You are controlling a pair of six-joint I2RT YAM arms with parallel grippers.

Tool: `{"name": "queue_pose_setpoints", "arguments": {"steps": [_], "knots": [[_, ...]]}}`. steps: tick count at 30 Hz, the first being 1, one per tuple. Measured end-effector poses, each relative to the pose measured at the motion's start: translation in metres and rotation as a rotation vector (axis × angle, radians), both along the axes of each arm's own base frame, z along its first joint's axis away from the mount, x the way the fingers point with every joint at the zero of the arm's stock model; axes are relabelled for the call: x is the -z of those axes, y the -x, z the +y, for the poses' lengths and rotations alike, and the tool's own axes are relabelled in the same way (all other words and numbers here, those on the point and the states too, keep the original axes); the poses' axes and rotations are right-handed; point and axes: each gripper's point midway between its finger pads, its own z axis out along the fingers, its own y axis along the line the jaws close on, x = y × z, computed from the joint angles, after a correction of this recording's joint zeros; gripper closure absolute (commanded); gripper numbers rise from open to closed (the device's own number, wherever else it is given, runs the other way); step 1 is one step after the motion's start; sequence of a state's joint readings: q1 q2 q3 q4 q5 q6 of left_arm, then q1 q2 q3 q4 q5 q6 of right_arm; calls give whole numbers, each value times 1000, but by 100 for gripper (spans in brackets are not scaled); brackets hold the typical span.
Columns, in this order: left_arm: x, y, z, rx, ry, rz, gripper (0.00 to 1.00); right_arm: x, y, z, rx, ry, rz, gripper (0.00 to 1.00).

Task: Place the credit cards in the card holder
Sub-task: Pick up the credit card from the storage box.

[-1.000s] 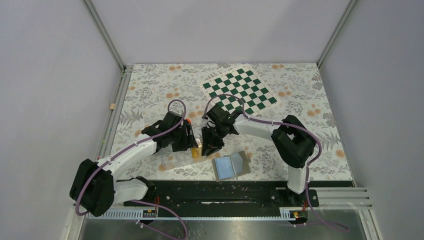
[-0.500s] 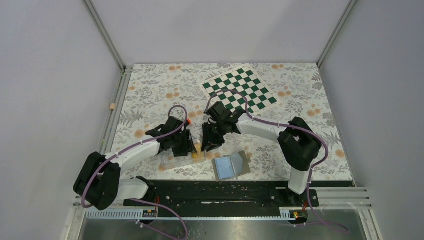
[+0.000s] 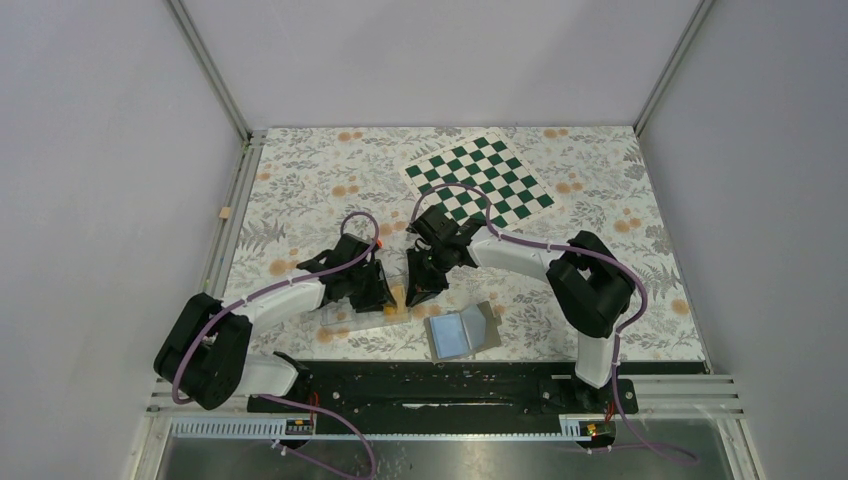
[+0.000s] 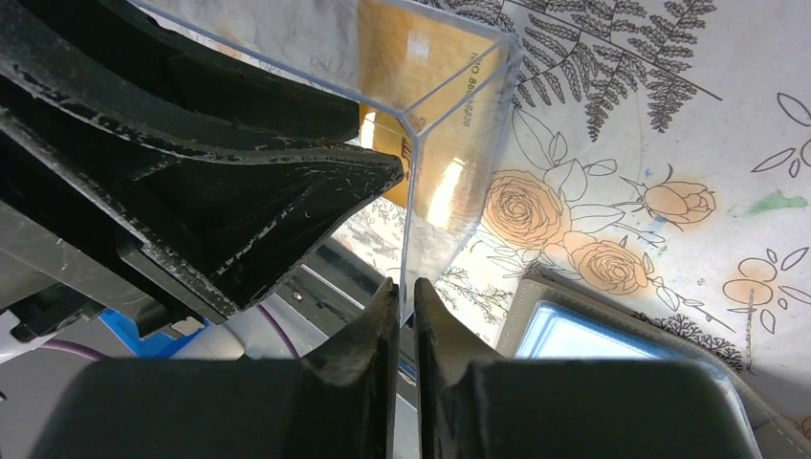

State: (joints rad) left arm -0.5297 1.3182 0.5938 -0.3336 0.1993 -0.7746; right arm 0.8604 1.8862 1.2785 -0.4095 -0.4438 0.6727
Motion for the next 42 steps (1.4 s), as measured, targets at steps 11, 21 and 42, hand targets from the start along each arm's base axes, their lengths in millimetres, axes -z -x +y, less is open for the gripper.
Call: {"name": "queue_pose_setpoints", "arguments": {"steps": [11,21,42], "knots": [[4,4,3,0,-24,15,90,0,1,0,0,-3,4,92],[3,6,4,29,-94,5,99,-1,2,0,-1,-3,13,92],[-9,8,2,66,-118,-35,100,0,5,-1,0,-3,29,92]]}}
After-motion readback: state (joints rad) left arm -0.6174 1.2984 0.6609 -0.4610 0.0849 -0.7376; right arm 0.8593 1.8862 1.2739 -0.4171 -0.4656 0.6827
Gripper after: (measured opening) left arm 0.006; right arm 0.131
